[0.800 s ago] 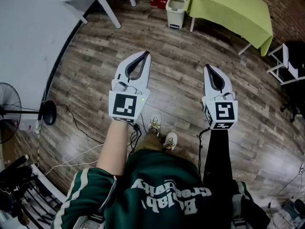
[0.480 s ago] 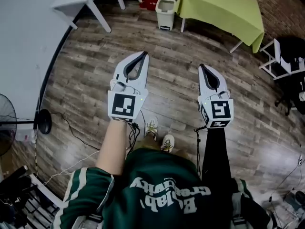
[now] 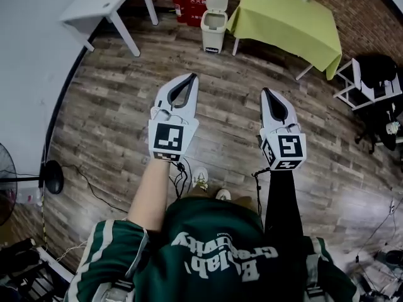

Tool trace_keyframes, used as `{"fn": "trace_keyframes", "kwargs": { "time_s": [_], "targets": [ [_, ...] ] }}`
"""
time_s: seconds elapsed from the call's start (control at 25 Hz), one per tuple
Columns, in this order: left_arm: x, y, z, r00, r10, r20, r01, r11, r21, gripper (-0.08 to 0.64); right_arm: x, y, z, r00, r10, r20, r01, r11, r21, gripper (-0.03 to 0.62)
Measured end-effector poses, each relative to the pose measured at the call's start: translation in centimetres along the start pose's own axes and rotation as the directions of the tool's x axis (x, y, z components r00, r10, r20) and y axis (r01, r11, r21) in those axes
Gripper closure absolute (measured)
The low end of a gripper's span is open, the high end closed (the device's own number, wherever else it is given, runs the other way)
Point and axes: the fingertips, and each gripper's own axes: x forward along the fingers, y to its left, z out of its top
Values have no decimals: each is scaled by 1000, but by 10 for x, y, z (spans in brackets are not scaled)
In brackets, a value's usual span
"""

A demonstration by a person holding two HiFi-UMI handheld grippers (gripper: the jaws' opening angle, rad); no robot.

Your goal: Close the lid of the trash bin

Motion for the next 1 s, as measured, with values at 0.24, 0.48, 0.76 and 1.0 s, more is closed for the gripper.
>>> {"fn": "trace_keyframes", "kwargs": {
  "time_s": [0.24,0.48,0.76,1.0],
  "targets": [
    [-1,32,-13,1000,-2,-18,2,1000,-10,552,22,13,16,999,-32,18,32,999,-12,580],
    [-2,58,-21,999,8,-37,-9,999,-37,552,42,33,23,999,-26,25,27,999,-32,580],
    [11,85,-31,998,31,-52,-34,998,-52,552,77,34,24,1000,-5,18,6,999,-36,580],
    [52,109,-39,994,69,-90,-72,997,-28,552,118,13,15,1000,-1,12,1,1000,-15,580]
  ]
}}
